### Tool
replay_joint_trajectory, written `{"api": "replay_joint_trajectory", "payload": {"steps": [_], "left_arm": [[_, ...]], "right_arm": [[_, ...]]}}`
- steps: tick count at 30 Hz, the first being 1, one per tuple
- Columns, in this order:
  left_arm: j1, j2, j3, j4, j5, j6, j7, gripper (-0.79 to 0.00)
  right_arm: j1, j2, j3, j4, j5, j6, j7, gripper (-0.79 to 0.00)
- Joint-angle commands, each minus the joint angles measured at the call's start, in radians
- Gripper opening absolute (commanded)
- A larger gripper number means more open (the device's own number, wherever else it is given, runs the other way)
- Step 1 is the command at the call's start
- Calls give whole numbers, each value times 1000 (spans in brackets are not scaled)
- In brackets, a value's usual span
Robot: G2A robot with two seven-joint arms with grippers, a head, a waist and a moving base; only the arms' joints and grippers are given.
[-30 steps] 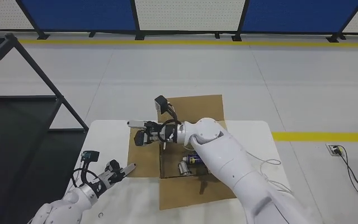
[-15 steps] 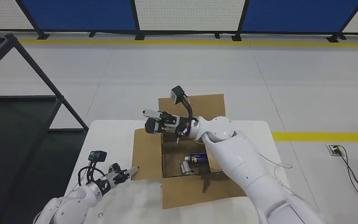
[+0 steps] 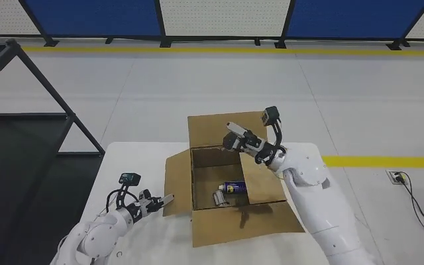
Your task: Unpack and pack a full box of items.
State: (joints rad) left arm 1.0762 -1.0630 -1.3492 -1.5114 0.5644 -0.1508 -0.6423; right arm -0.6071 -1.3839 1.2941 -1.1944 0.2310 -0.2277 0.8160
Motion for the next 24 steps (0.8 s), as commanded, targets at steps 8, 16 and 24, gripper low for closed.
{"api": "replay_joint_trajectory", "payload": {"steps": [8,16,24], "left_arm": [[-84,-15,84,50,25,2,-17,0],[-118,-23,114,76,32,6,-21,0],[-131,-27,123,78,33,5,-15,0]], "right_arm": [[-316,56,223,-394,-112,263,-102,0],[-319,57,226,-400,-120,285,-117,0],[-369,72,276,-419,-133,296,-100,0]]}}
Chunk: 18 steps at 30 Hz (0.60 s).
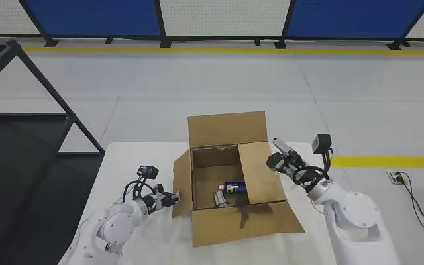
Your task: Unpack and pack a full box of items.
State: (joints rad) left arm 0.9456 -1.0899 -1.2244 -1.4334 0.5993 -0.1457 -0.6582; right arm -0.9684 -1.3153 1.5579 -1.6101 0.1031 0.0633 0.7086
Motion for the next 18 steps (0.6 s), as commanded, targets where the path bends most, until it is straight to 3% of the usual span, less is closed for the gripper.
{"api": "replay_joint_trajectory", "payload": {"steps": [1,9,18], "left_arm": [[0,0,-2,-2,-5,-2,0,0],[-18,2,-21,-18,-1,3,-5,0],[10,11,-115,-83,-73,14,41,0]], "right_arm": [[-21,7,27,-10,-12,12,17,0],[-107,37,112,-55,-55,87,105,0],[-82,53,81,24,-108,145,135,0]]}}
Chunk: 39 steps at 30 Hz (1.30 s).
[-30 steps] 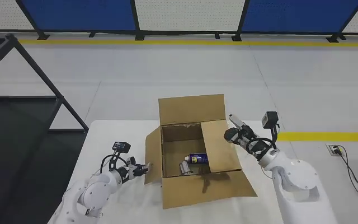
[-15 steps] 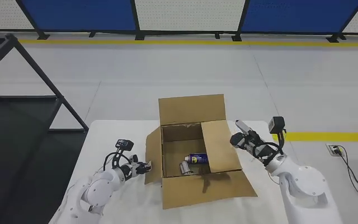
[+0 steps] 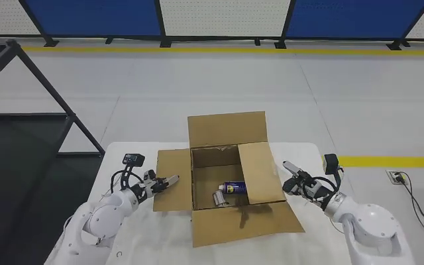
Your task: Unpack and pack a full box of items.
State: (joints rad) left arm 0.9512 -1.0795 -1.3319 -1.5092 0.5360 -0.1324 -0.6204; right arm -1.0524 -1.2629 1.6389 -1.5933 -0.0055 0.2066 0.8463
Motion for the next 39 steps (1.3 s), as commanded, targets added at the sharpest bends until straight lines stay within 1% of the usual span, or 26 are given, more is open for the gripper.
{"api": "replay_joint_trajectory", "payload": {"steps": [1,6,8,11,15,23,25,29,31,32,34,37,39], "left_arm": [[9,1,-15,-16,-23,1,8,0],[30,3,-35,-54,-46,1,22,0],[37,2,-41,-68,-52,6,44,0],[46,0,-53,-84,-67,23,99,0],[54,-7,-72,-85,-141,56,190,0],[69,-16,-101,-85,-233,50,288,0],[76,-17,-115,-93,-264,40,309,0],[97,-16,-144,-126,-299,-1,325,0],[112,-14,-159,-161,-288,-28,326,0],[118,-11,-171,-183,-257,-44,327,0],[139,-7,-196,-227,-228,-76,341,0],[165,0,-240,-286,-245,-132,290,0],[176,5,-255,-320,-281,-161,230,0]], "right_arm": [[6,3,-1,18,-6,6,-7,0],[15,10,6,50,22,-22,5,0],[14,13,1,54,31,-33,19,0],[14,16,-7,59,55,-59,45,0],[21,20,-27,78,83,-89,77,0],[46,24,-92,85,113,-135,129,0],[50,26,-100,88,117,-146,136,0],[54,30,-106,83,119,-149,113,0],[48,32,-95,76,133,-154,93,0],[43,33,-88,71,145,-158,83,0],[31,35,-67,65,154,-149,34,0],[24,36,-59,52,181,-142,-13,0],[24,36,-57,50,202,-162,-22,0]]}}
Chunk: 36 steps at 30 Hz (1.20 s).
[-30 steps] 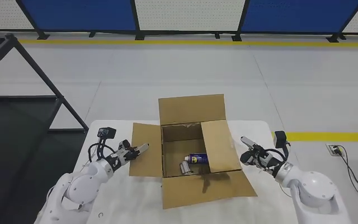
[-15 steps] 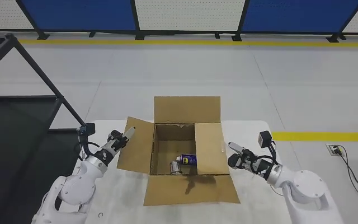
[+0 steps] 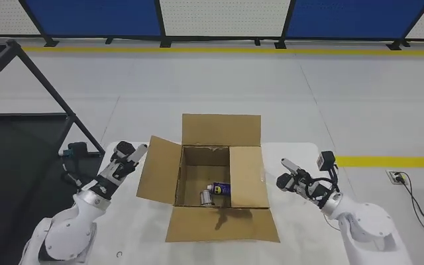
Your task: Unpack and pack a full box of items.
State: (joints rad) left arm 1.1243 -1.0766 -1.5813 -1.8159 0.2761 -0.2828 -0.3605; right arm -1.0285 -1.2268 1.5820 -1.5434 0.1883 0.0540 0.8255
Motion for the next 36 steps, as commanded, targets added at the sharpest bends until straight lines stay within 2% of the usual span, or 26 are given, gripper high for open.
{"api": "replay_joint_trajectory", "payload": {"steps": [1,3,7,13,15,25,28,31,36], "left_arm": [[4,4,-13,-26,-40,-16,-60,0],[-5,7,-4,-39,-129,-29,-163,0],[-73,13,24,-17,-226,-12,-336,0],[-219,9,155,89,-320,83,-517,0],[-253,7,185,111,-296,120,-530,0],[-251,7,184,113,-304,123,-526,0],[-253,7,172,151,-350,161,-521,0],[-299,2,217,214,-385,214,-554,0],[-412,-23,371,335,-392,269,-599,0]], "right_arm": [[0,0,0,0,20,-22,-2,0],[0,1,-2,1,44,-52,5,0],[2,3,-8,5,78,-103,19,0],[-25,9,14,8,161,-198,60,0],[-33,10,23,15,190,-209,57,0],[-37,11,24,18,204,-209,55,0],[-39,10,23,16,204,-209,51,0],[-49,12,13,7,219,-217,61,0],[-64,19,26,17,229,-245,85,0]]}}
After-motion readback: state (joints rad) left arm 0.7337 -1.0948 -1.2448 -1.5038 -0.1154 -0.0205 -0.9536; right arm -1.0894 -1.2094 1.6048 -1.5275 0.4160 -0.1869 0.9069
